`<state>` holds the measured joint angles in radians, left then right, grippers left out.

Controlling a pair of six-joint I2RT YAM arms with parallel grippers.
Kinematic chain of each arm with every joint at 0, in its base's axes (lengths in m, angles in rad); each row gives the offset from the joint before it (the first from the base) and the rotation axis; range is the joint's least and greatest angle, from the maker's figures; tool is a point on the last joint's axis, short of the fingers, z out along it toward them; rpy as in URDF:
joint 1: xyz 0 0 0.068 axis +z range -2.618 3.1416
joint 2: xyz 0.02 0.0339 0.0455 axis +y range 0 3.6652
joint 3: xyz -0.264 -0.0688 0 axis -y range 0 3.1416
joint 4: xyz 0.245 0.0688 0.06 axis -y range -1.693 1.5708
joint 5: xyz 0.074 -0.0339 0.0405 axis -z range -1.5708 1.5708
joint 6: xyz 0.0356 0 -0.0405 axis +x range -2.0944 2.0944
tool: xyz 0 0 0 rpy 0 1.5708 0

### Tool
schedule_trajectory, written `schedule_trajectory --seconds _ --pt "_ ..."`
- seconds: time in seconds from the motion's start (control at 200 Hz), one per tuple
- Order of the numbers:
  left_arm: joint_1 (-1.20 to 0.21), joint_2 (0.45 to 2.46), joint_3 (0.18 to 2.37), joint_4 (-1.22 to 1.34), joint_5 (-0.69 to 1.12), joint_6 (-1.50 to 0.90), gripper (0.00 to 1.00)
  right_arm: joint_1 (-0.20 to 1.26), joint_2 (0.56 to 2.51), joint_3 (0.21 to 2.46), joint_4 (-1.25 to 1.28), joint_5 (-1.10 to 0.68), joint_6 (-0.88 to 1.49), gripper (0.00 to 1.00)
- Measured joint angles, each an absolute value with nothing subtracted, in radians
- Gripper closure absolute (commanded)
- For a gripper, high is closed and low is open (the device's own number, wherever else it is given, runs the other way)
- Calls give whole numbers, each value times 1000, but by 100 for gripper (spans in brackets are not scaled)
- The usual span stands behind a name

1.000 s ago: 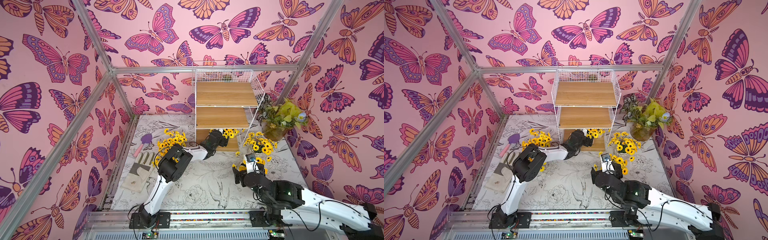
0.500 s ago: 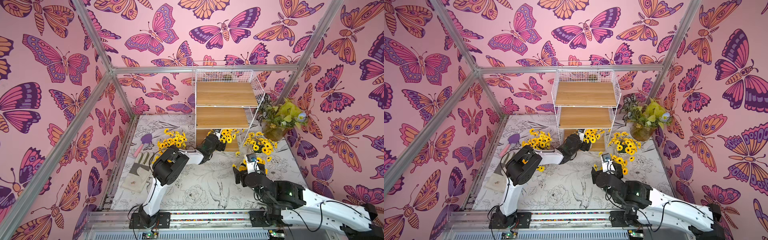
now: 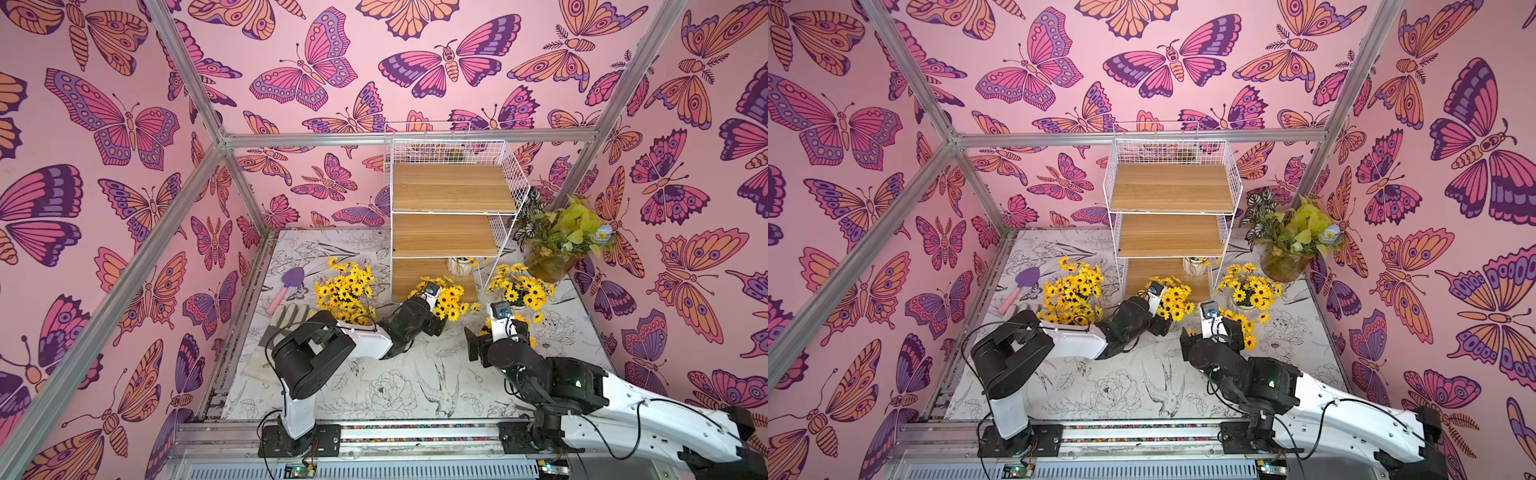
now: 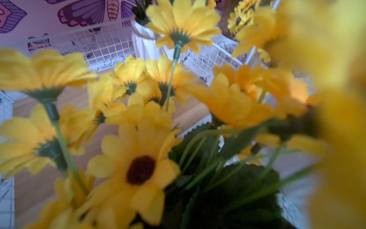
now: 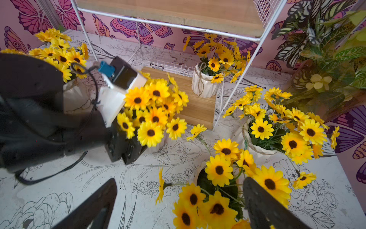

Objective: Take the sunflower pots off the shelves
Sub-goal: Pick up the sunflower pot from the shelf, then place the sunflower pot at the center of the board.

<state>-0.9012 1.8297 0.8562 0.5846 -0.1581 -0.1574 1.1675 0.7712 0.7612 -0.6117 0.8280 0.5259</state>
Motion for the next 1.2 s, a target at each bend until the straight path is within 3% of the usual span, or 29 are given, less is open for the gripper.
schedule_trajectory --seconds 0.471,0.906,1.197 --pt "-957 1446 519 516 -346 -178 35 1062 953 816 -463 777 444 1" --pt "-957 1135 343 384 -495 -233 34 970 1322 908 -255 740 421 1" --pt "-957 1026 246 305 -545 -253 28 881 1550 980 -173 731 445 1"
